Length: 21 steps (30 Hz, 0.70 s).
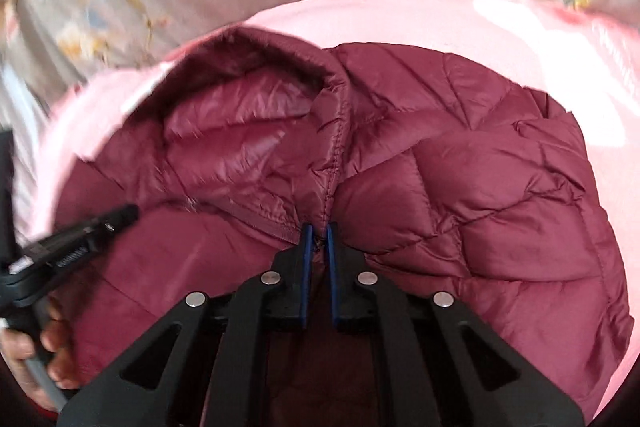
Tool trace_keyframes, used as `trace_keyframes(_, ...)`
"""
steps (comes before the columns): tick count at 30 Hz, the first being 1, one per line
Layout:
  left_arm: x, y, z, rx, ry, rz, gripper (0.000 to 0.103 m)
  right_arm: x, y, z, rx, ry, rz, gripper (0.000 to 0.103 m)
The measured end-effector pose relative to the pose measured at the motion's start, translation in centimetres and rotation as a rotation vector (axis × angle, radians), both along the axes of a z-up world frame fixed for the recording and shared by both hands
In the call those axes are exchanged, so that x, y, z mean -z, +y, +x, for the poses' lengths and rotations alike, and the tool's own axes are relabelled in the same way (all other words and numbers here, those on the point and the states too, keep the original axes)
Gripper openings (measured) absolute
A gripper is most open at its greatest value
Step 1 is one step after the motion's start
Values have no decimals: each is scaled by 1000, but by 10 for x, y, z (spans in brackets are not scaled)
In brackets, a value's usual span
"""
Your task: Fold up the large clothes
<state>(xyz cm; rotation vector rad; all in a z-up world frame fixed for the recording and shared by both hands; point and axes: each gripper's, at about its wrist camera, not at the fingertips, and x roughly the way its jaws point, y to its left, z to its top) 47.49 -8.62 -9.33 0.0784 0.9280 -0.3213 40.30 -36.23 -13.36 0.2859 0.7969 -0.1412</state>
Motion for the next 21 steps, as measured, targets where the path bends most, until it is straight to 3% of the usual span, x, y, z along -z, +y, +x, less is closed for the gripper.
trace_keyframes(2,3,-7,-6,1,-57,49,11,2,5,0,2,1,-54,6)
trace_keyframes(5,4,-14,-10,-2,-100,110,11,3,3,0,6,0,-50,6)
trace_keyframes(15,-7,0,-18,4,-83,75,19,-4,-1,-16,-6,-5,5,7)
trace_keyframes(21,-43,25,-3,-32,-103,64,22,-36,-31,-22,28,-70,87,11)
